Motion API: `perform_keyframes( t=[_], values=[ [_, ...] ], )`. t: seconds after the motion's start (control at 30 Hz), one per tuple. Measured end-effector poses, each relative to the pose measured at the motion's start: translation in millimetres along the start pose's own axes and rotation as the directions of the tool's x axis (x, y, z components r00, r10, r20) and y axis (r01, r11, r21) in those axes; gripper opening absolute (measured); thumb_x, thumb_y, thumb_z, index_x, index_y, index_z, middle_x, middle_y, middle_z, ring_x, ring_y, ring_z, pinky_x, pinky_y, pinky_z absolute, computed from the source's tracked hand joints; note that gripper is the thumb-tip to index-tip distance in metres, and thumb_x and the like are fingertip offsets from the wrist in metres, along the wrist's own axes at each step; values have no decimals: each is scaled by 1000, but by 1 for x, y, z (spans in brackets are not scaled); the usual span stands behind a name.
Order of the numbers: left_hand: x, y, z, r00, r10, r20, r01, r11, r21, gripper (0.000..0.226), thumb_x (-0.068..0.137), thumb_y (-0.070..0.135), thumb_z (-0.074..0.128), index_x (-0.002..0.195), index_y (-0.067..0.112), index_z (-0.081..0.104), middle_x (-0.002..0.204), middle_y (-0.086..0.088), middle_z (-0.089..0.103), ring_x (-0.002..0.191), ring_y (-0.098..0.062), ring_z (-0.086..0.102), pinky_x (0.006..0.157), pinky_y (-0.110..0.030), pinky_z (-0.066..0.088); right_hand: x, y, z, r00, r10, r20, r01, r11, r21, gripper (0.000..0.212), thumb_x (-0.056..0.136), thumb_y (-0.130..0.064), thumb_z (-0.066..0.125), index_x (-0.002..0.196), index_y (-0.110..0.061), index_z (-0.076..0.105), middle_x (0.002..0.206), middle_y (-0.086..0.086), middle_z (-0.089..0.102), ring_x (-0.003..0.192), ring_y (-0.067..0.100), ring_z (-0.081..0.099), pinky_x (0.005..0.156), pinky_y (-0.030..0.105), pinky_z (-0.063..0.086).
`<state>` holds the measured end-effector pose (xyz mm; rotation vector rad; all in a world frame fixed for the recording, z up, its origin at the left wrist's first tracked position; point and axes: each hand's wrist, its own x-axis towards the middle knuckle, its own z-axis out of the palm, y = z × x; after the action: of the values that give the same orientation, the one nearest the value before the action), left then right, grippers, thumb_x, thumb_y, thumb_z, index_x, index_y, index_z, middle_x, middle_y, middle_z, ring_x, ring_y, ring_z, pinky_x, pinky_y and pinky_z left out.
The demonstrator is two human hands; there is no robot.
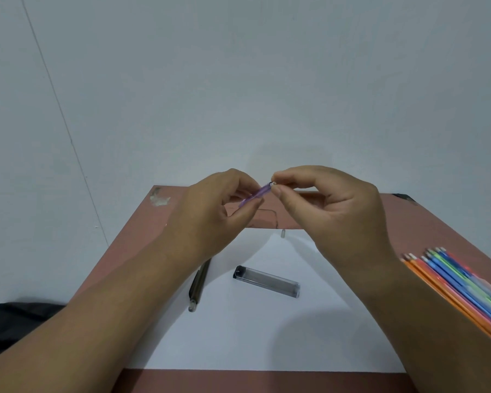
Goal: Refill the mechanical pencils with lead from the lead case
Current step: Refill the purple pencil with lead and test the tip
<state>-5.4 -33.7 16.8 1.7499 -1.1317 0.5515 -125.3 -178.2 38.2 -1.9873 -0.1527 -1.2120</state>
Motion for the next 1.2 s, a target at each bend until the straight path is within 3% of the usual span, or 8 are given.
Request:
perform_keyframes(
  t=[0.27, 0.4, 0.53, 0.67, 0.77, 1.0, 1.1, 1.2],
  values=[
    [0, 2, 2, 996, -86, 24, 88, 991, -101, 9, 88, 16, 76, 94, 20, 71, 89, 16, 71, 86, -3, 70, 79, -26, 59, 2, -3, -2, 992, 123, 2, -123, 992, 6, 27, 86, -6, 78, 105, -25, 77, 98, -14, 76, 95, 3, 72, 84, 18, 56],
    [0, 3, 1, 994, -112, 8, 112, 991, -76, 13, 87, 18, 77, 90, 27, 67, 86, 20, 69, 86, -1, 68, 77, -18, 55, 6, 0, -6, 985, 169, -25, -171, 979, -108, 24, 90, -9, 73, 106, -26, 77, 98, -18, 74, 94, -2, 69, 82, 15, 55],
    [1, 3, -2, 990, -141, -26, 141, 990, -14, 16, 87, 21, 77, 88, 31, 64, 84, 21, 68, 87, 4, 66, 74, -8, 47, 11, 21, -12, 934, 354, 42, -320, 884, -342, 22, 94, -14, 66, 106, -30, 77, 98, -20, 72, 88, -2, 68, 84, 20, 55],
    [2, -5, -1, 988, -144, -46, 146, 989, 34, 12, 88, 25, 76, 90, 31, 66, 88, 18, 68, 89, 0, 66, 78, -23, 53, 6, 40, -15, 775, 564, 286, -342, 754, -561, 21, 95, -14, 64, 99, -30, 77, 97, -10, 73, 88, 8, 69, 84, 27, 54],
    [2, -9, -1, 991, -126, -51, 129, 989, 73, 11, 88, 24, 74, 91, 31, 66, 88, 17, 68, 88, -4, 66, 78, -38, 56, 1, 47, -12, 732, 586, 348, -343, 758, -555, 13, 90, -20, 73, 95, -31, 77, 92, -9, 73, 85, 12, 69, 84, 32, 56],
    [3, -11, -2, 991, -131, -21, 133, 985, 110, 13, 87, 21, 73, 89, 32, 67, 86, 13, 67, 84, -8, 62, 75, -39, 53, 1, 51, -5, 779, 540, 318, -298, 766, -570, 10, 91, -21, 73, 86, -29, 78, 87, -11, 74, 80, 5, 67, 78, 27, 55],
    [4, -13, -2, 990, -141, -14, 142, 981, 131, 16, 86, 21, 74, 87, 34, 64, 83, 16, 65, 82, -7, 59, 73, -32, 51, 5, 36, -6, 888, 443, 123, -388, 865, -317, 14, 89, -17, 76, 83, -29, 79, 80, -18, 74, 77, -4, 66, 69, 10, 49],
    [5, -15, -2, 988, -154, -12, 154, 978, 143, 16, 86, 22, 73, 87, 35, 64, 83, 17, 64, 83, -7, 58, 72, -26, 48, 5, 15, -8, 941, 340, 11, -338, 938, -79, 13, 86, -15, 80, 89, -27, 80, 83, -21, 74, 78, -5, 68, 71, 7, 48]
  ],
)
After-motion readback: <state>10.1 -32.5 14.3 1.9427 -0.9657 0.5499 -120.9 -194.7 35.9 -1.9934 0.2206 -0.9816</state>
